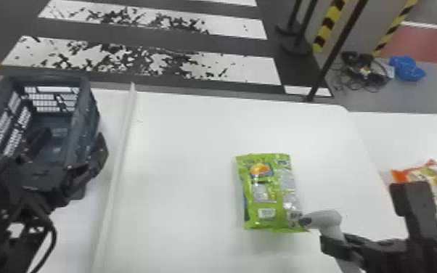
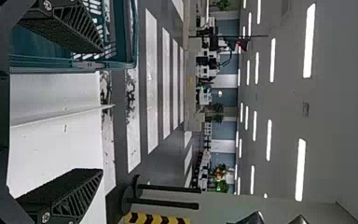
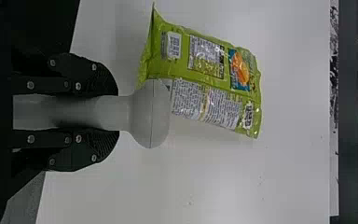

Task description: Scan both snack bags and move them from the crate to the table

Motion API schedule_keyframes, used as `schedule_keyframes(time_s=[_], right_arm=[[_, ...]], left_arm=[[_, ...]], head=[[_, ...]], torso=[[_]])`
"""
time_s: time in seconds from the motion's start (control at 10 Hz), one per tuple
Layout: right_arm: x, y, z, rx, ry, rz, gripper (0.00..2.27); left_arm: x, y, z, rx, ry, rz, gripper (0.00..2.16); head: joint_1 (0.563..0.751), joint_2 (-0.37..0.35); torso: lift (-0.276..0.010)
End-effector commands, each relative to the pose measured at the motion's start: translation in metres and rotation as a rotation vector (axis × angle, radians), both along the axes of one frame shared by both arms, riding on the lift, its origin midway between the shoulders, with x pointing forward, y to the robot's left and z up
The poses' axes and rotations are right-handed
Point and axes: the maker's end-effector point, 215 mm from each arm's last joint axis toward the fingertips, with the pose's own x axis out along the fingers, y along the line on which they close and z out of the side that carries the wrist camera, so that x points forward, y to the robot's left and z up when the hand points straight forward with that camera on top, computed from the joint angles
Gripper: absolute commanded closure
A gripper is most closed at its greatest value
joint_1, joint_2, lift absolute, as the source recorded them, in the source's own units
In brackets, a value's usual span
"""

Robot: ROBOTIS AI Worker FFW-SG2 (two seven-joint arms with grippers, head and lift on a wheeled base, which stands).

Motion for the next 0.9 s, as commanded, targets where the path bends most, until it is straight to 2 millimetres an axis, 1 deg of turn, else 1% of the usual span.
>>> schedule_keyframes(time_s=[0.0,0.1,0.3,0.5,0.8], right_arm=[[0.002,0.014,0.002,0.014,-0.005,0.024,2.25],[0.007,0.018,0.001,0.011,-0.012,0.032,2.26],[0.016,0.02,-0.006,0.005,-0.006,0.034,2.25],[0.017,0.021,-0.015,0.007,0.008,0.036,2.25],[0.019,0.02,-0.016,-0.001,0.003,0.036,2.25]], left_arm=[[0.0,-0.001,0.001,-0.001,-0.001,-0.004,0.09],[-0.001,-0.001,0.002,-0.001,-0.002,-0.004,0.09],[-0.003,-0.001,0.001,-0.001,-0.001,-0.005,0.09],[-0.004,0.0,0.001,0.0,-0.001,-0.003,0.09],[-0.005,0.0,0.002,-0.003,-0.003,-0.001,0.09]], head=[[0.695,-0.114],[0.695,-0.099],[0.695,-0.086],[0.695,-0.08],[0.695,-0.076]], torso=[[-0.088],[-0.088],[-0.088],[-0.088],[-0.088]])
